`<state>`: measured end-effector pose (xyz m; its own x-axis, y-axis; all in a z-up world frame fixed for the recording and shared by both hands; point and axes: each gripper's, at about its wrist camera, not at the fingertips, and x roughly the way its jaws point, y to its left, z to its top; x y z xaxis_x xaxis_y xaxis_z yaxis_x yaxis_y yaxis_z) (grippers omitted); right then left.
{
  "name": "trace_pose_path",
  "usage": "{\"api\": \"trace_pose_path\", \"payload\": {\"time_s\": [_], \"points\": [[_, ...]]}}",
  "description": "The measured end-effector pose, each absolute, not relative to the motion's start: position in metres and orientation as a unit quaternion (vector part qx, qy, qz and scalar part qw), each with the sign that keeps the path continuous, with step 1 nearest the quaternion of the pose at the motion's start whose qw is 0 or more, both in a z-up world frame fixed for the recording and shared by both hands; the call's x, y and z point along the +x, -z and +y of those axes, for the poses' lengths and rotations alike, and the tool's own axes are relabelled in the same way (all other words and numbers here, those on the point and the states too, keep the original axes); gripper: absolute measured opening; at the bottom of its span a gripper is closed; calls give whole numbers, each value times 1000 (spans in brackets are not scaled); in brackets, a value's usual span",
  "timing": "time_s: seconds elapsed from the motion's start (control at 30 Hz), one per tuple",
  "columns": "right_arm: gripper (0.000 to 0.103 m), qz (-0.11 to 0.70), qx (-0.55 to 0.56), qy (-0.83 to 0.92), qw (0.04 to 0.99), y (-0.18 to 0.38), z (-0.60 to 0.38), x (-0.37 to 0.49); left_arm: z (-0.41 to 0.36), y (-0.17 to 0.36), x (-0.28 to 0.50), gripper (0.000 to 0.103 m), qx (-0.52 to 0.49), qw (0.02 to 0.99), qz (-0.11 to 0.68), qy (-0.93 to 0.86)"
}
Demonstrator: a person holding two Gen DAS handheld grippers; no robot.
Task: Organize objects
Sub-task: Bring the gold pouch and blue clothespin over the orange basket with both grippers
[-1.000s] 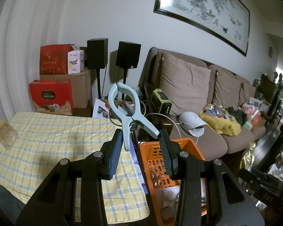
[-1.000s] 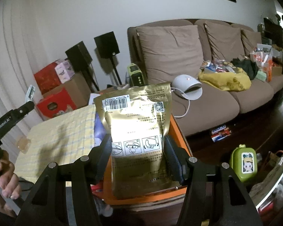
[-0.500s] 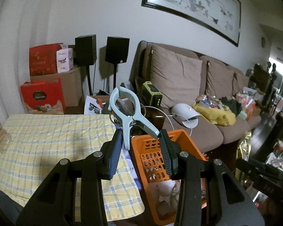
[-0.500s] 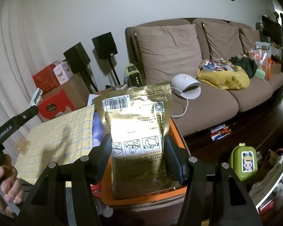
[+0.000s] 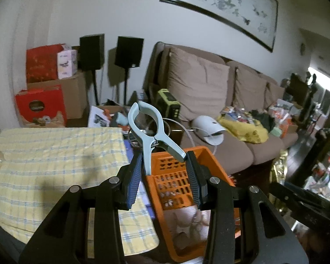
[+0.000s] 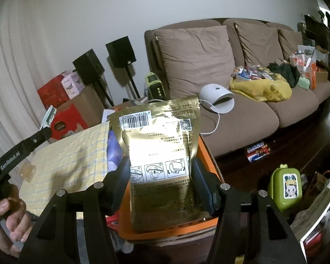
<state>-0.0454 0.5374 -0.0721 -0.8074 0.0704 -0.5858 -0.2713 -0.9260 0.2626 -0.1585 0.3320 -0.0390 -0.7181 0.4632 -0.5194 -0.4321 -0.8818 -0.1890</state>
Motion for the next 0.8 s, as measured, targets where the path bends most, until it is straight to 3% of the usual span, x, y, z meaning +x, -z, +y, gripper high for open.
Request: {"api": "trace_pose_path", "payload": {"time_s": [0.8], "points": [[59, 179, -309, -929, 101, 87, 549, -53, 358, 68, -153, 37, -310, 278, -23, -909]]}}
